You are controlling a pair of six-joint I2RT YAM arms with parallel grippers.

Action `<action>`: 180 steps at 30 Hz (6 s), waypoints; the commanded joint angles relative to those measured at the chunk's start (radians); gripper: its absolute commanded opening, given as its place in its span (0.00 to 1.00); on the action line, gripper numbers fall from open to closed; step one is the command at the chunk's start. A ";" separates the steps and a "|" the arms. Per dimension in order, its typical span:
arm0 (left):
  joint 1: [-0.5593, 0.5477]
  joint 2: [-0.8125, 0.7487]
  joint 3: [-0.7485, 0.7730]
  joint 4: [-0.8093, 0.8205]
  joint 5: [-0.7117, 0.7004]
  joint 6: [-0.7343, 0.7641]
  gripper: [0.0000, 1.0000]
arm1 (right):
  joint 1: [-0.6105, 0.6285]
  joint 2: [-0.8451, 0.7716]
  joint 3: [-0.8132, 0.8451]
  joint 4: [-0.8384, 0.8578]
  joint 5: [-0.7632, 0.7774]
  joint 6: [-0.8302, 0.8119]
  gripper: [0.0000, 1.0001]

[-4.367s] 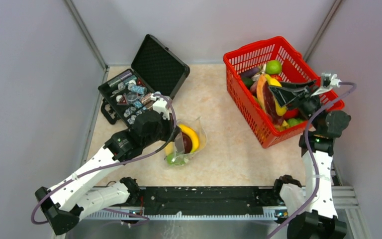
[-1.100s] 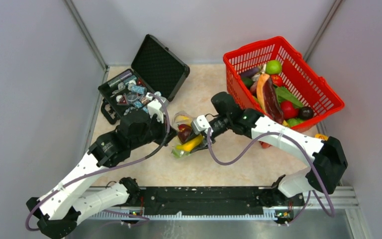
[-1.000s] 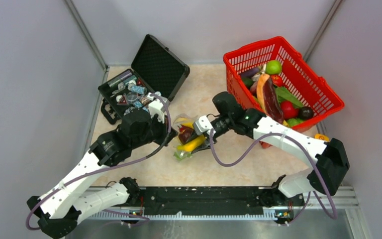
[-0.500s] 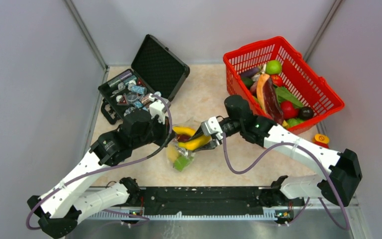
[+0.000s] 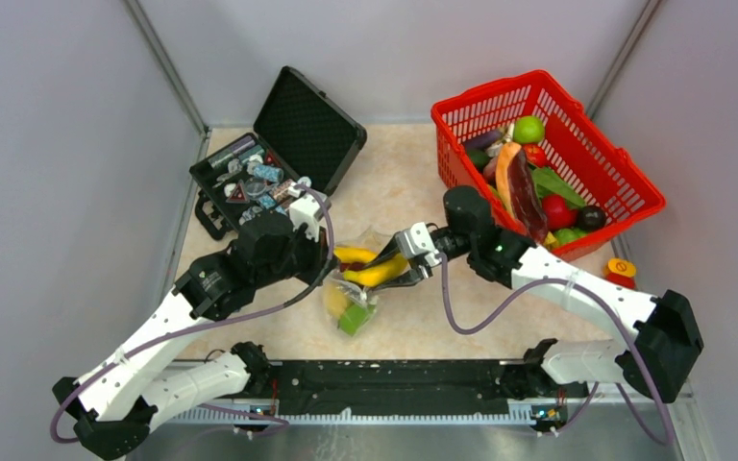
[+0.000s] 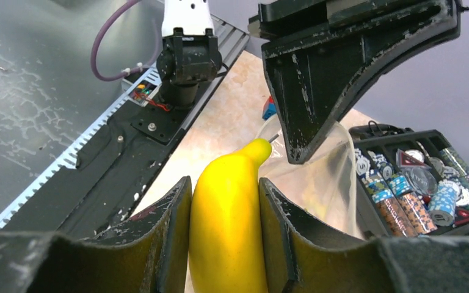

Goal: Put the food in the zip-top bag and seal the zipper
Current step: Place the fake fruit in the zipper food storage bag, then pick up the fake vegetable from the bin, then place the fake vegetable in the zipper food storage bag.

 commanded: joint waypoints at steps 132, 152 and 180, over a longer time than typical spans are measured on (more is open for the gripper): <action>0.001 -0.041 -0.080 0.174 -0.039 0.016 0.00 | -1.038 0.298 0.437 -0.847 1.079 0.695 0.80; 0.001 -0.055 -0.099 0.165 -0.061 0.018 0.00 | -1.038 0.235 0.351 -0.660 1.047 0.688 0.24; 0.000 -0.024 -0.086 0.180 -0.036 0.002 0.00 | -1.036 -0.274 0.104 -0.093 0.403 1.117 0.21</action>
